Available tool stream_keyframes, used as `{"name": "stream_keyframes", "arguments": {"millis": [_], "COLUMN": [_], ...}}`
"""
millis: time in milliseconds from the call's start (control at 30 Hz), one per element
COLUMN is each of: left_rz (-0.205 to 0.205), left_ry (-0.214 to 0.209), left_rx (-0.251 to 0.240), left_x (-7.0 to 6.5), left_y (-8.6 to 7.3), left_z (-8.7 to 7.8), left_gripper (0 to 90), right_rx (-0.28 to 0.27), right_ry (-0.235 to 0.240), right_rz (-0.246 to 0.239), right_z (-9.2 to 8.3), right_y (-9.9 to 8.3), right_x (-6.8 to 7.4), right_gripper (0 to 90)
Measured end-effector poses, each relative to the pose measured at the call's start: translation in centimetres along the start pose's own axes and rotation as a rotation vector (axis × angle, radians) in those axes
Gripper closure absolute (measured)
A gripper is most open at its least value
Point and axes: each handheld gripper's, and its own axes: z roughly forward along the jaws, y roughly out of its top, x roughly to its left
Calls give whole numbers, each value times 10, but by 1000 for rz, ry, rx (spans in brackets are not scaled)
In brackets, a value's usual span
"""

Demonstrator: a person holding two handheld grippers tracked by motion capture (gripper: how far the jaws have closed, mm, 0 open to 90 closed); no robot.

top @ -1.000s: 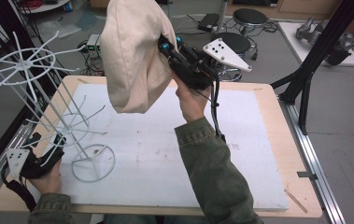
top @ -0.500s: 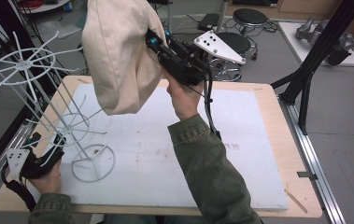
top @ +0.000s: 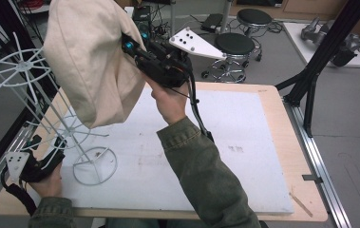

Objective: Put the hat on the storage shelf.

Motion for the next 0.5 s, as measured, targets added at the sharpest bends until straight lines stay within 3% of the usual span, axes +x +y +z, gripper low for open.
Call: {"name": "stream_keyframes", "arguments": {"millis": [500], "left_rz": [-7], "left_ry": [-2], "left_rx": [-1], "left_x": [0], "left_y": [0], "left_z": [0], "left_gripper": [239], "right_rx": [63], "right_ry": [35], "right_rz": [-48], "right_z": [22], "right_y": [-10], "right_x": [21], "right_gripper": [743]}}
